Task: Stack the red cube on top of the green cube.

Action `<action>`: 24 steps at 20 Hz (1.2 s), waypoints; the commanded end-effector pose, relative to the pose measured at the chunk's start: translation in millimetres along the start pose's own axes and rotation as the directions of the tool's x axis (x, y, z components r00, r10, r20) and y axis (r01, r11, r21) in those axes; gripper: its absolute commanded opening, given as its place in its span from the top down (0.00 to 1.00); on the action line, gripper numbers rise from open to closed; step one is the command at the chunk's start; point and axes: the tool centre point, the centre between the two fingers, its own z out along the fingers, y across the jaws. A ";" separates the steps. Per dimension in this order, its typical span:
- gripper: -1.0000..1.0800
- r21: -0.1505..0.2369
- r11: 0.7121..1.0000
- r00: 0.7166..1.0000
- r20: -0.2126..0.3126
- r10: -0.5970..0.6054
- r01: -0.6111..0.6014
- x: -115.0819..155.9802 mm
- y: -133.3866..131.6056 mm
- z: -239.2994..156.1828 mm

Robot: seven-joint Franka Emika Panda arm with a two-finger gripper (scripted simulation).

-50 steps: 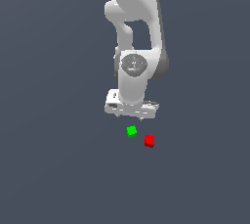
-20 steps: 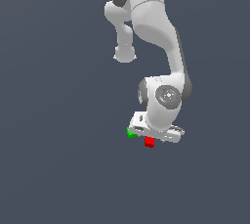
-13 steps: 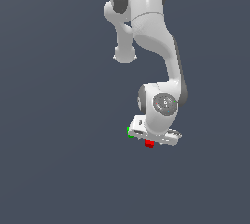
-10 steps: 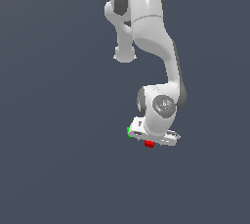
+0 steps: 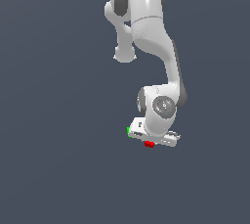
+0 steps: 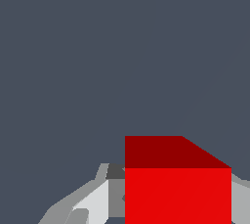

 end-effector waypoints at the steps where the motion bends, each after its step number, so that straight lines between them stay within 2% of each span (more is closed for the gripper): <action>1: 1.00 0.000 1.000 1.000 -0.001 0.000 0.000 0.2 -0.1 -0.4; 10: 1.00 0.000 1.000 1.000 0.000 0.000 0.000 -0.6 0.2 -10.6; 24: 1.00 0.000 1.000 1.000 -0.001 0.000 0.000 -1.4 0.6 -92.8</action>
